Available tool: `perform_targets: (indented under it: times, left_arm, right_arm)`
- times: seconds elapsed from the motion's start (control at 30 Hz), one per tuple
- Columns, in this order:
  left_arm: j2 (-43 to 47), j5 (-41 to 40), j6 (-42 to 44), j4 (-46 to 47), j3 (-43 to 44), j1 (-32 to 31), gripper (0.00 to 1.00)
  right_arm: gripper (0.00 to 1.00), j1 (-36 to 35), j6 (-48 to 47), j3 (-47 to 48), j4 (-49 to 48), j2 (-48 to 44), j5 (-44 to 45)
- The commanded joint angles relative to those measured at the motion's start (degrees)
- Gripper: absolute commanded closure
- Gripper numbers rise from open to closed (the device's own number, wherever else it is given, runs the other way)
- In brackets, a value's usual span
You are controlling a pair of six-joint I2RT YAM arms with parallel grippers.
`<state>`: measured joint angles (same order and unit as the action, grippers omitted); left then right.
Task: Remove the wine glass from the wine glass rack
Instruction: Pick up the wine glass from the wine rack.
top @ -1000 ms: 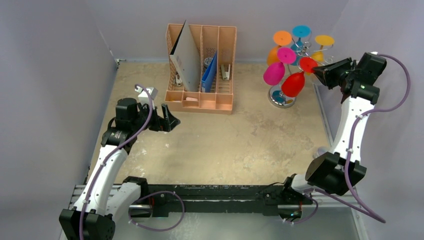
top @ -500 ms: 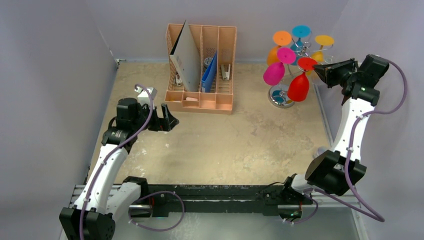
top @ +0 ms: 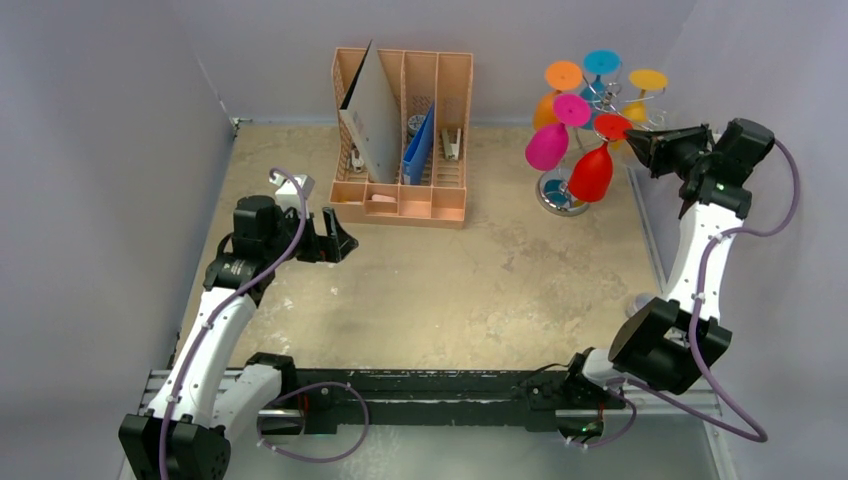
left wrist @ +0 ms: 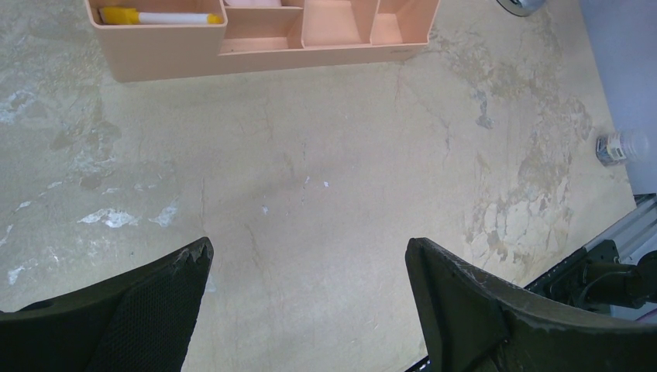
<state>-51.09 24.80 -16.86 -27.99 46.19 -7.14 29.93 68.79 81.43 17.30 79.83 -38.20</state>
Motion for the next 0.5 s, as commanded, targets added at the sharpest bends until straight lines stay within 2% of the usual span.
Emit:
perform_targets:
  times: [0.0, 0.47]
  left_arm:
    - [-0.4, -0.1, 0.6, 1.0, 1.7, 0.1, 0.07]
    - [-0.2, -0.3, 0.9, 0.7, 1.9, 0.1, 0.07]
  right_arm:
    - [1.0, -0.1, 5.1, -2.1, -7.6, -1.4, -3.1]
    - [1.0, 0.0, 6.9, -5.2, -8.7, -4.7, -3.1]
